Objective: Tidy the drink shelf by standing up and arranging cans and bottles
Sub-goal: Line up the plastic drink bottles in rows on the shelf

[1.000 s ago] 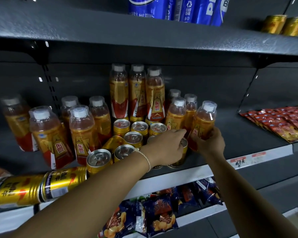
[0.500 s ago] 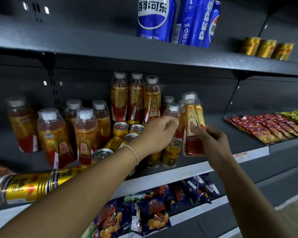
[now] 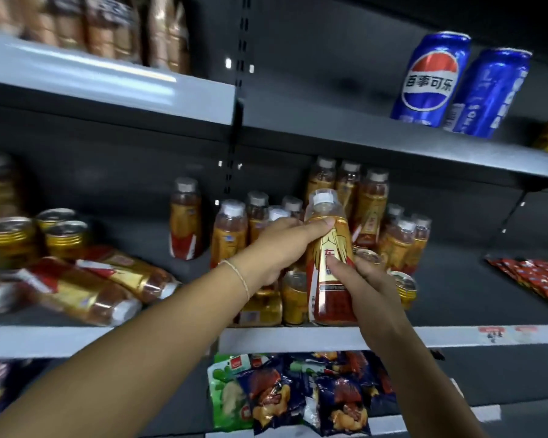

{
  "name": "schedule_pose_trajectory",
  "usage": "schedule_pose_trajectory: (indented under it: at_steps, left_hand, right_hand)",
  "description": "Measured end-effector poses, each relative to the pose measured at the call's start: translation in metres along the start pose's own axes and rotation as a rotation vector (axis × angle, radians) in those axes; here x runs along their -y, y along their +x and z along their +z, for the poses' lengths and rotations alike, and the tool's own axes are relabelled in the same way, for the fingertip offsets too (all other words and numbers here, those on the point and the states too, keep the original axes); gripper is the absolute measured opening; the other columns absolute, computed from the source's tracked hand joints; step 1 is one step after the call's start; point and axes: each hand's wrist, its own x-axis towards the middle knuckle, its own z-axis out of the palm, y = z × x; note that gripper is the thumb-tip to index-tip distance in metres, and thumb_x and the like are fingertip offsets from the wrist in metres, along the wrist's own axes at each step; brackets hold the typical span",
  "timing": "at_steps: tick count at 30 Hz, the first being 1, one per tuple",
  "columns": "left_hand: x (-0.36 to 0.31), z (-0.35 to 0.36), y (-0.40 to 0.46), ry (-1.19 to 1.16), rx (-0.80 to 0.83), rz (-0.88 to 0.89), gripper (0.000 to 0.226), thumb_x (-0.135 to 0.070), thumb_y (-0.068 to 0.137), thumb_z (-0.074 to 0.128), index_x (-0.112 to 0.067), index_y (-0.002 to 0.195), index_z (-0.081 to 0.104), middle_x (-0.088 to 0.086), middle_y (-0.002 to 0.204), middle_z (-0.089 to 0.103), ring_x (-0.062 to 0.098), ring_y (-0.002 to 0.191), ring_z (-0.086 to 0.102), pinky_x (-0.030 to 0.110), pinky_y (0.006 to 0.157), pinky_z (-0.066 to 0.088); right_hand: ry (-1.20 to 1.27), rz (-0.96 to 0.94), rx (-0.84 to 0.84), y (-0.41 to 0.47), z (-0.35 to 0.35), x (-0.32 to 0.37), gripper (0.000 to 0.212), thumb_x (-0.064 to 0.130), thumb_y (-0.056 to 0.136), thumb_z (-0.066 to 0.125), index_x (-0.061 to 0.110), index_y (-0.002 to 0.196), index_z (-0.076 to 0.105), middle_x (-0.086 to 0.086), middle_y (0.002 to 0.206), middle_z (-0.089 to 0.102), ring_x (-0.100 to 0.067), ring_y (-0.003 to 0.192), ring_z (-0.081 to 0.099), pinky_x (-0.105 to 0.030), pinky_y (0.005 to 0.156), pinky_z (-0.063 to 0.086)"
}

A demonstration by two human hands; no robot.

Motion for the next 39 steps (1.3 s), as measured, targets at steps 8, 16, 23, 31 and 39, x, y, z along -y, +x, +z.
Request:
schedule_pose_trajectory:
  at_steps: [8,16,23,31,39]
  left_hand:
    - [0.003,-0.122,-0.080,0.056,-0.182,0.048,0.042,-0.053,0.080,0.072,-0.013,0.095,0.069,0.002,0.089,0.076,0.018,0.082,0.073,0.035,0.077,0.060]
    - [0.010,-0.256,-0.169,0.084,-0.377,0.081,0.041,-0.051,0.078,0.075,-0.013,0.090,0.066,0.002,0.084,0.076,0.015,0.074,0.073,0.027,0.061,0.056]
    - [0.010,-0.358,-0.242,0.157,-0.580,0.095,0.037,-0.053,0.074,0.076,-0.018,0.083,0.068,-0.005,0.080,0.075,0.008,0.074,0.072,0.023,0.064,0.054]
    - [0.005,-0.441,-0.297,0.237,-0.765,0.049,0.042,-0.057,0.074,0.074,-0.018,0.087,0.069,-0.005,0.083,0.074,0.010,0.080,0.070,0.032,0.070,0.057]
    - [0.008,-0.515,-0.306,0.256,-0.856,-0.032,0.051,-0.052,0.069,0.081,-0.015,0.099,0.064,0.005,0.102,0.071,0.020,0.096,0.067,0.039,0.085,0.054]
  right_hand:
    - [-0.071,0.060,0.197,-0.027,0.130,0.005,0.054,0.049,0.072,0.076,0.020,0.117,0.068,-0.002,0.102,0.078,-0.020,0.093,0.076,-0.030,0.068,0.062]
    - [-0.094,0.043,0.395,-0.053,0.275,0.002,0.052,0.046,0.069,0.080,0.019,0.113,0.070,-0.002,0.102,0.079,-0.020,0.095,0.076,-0.027,0.072,0.061]
    - [-0.079,0.020,0.548,-0.072,0.395,0.002,0.054,0.045,0.063,0.085,0.020,0.109,0.071,0.001,0.100,0.079,-0.017,0.092,0.076,-0.025,0.069,0.060]
    - [-0.127,-0.011,0.716,-0.078,0.501,0.008,0.038,0.047,0.068,0.088,0.030,0.099,0.073,0.003,0.097,0.079,-0.016,0.090,0.076,-0.041,0.080,0.063]
    - [-0.124,-0.012,0.764,-0.052,0.587,-0.009,0.045,0.040,0.053,0.086,0.023,0.093,0.072,-0.005,0.092,0.079,-0.025,0.086,0.077,-0.055,0.085,0.060]
